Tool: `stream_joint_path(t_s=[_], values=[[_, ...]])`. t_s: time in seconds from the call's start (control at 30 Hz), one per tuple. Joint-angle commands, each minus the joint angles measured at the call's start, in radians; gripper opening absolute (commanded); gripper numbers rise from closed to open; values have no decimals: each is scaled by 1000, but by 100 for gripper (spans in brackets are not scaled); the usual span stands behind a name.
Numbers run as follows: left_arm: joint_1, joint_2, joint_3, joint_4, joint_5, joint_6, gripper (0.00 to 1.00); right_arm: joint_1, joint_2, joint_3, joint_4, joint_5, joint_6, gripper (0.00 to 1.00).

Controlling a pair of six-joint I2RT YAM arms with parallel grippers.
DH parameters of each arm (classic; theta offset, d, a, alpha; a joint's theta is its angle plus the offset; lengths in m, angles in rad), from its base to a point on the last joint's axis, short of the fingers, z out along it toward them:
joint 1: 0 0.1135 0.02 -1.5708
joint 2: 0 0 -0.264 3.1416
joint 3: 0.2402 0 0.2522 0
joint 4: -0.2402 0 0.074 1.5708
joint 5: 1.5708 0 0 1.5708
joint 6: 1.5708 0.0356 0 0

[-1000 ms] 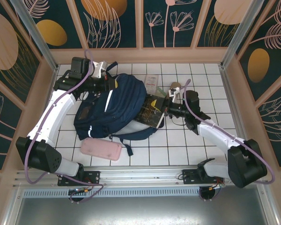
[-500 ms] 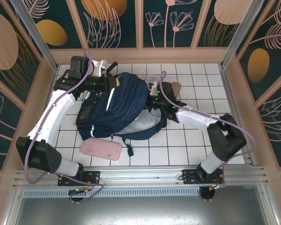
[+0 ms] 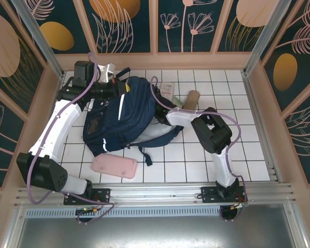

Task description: Pack the student bag

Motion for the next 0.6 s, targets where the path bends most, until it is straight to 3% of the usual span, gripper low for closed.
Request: stream_joint_path(t_s=[0.0,0.33,0.57], values=[[1,-79,21,179,88,-13,0,6,-84,8,-33,48,-102,59],[56,-91,-4,192,22,-52,0,-15,-305,-110,-151,171,-303,82],[73,-105,-30,216,-29,-86,0,-66,-441,-214,-163,181,-368,80]])
